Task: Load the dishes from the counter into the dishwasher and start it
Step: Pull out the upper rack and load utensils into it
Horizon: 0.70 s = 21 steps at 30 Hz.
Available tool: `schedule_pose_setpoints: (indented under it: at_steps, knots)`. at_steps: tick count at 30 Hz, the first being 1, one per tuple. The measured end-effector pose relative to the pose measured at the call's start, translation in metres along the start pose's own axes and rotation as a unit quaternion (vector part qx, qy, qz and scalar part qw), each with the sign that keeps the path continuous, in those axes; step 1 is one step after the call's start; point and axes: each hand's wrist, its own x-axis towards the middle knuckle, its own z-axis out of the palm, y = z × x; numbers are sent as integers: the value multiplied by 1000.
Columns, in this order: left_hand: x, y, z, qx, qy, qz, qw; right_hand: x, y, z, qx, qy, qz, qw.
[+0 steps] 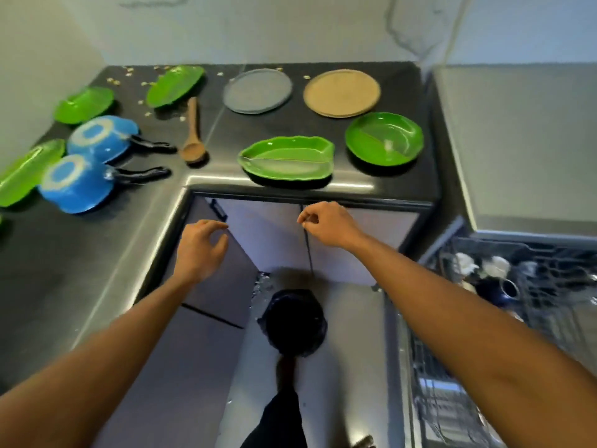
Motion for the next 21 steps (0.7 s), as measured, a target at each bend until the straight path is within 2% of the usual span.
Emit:
schedule_pose_setpoints:
  at_steps: [6, 12, 16, 21]
  knots:
    - [62, -103, -15, -5, 18, -61, 998, 126, -88, 52, 26, -6, -59, 998]
    - [110, -158, -22, 49, 27, -126, 990, 230, -169, 97, 56, 59, -72, 994]
    - [124, -184, -16, 62, 22, -168, 984, 288, -208, 113, 17, 122, -11, 992]
    - [127, -184, -10, 94, 22, -180, 979, 333, -216, 124, -51, 91, 109, 989]
